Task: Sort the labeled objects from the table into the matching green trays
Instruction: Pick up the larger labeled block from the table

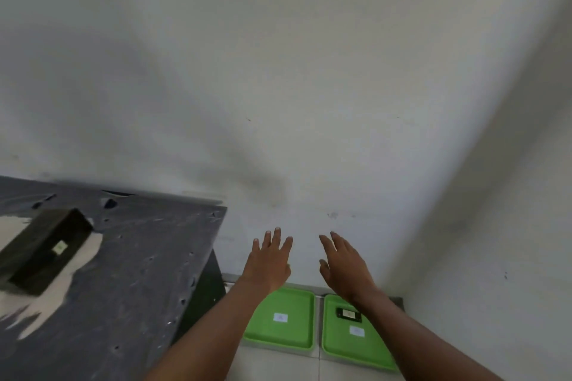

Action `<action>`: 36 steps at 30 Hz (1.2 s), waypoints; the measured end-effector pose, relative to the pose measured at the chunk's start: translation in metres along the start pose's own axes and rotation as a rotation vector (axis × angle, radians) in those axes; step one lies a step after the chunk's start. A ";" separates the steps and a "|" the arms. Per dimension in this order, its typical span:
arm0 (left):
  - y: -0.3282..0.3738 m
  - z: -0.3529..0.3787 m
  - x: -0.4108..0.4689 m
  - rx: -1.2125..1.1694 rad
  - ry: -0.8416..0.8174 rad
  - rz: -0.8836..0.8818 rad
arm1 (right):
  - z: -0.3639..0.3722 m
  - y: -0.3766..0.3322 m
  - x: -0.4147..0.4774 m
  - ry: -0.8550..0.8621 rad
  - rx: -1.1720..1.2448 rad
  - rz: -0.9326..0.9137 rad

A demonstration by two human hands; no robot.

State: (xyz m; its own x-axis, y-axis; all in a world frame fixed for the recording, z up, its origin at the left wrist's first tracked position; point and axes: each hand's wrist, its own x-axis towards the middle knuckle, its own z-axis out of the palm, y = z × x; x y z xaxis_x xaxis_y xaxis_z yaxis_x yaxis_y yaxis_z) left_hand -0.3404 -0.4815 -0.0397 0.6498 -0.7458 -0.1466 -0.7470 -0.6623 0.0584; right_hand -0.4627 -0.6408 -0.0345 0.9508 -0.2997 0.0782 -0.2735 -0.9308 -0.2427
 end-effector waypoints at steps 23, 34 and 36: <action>-0.377 -0.012 -0.140 -0.026 -0.134 -0.167 | 0.100 -0.380 0.078 -0.070 0.047 -0.009; -0.465 -0.020 -0.156 -0.016 -0.071 -0.316 | 0.139 -0.450 0.134 -0.147 0.108 -0.124; -0.485 -0.015 -0.161 -0.021 -0.081 -0.347 | 0.148 -0.464 0.141 -0.178 0.115 -0.136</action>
State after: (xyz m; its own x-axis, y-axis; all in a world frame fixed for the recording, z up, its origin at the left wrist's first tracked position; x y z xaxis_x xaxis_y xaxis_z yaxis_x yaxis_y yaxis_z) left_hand -0.0807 -0.0415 -0.0296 0.8503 -0.4689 -0.2388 -0.4804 -0.8770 0.0114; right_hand -0.1802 -0.2206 -0.0540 0.9912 -0.1219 -0.0512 -0.1321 -0.9270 -0.3509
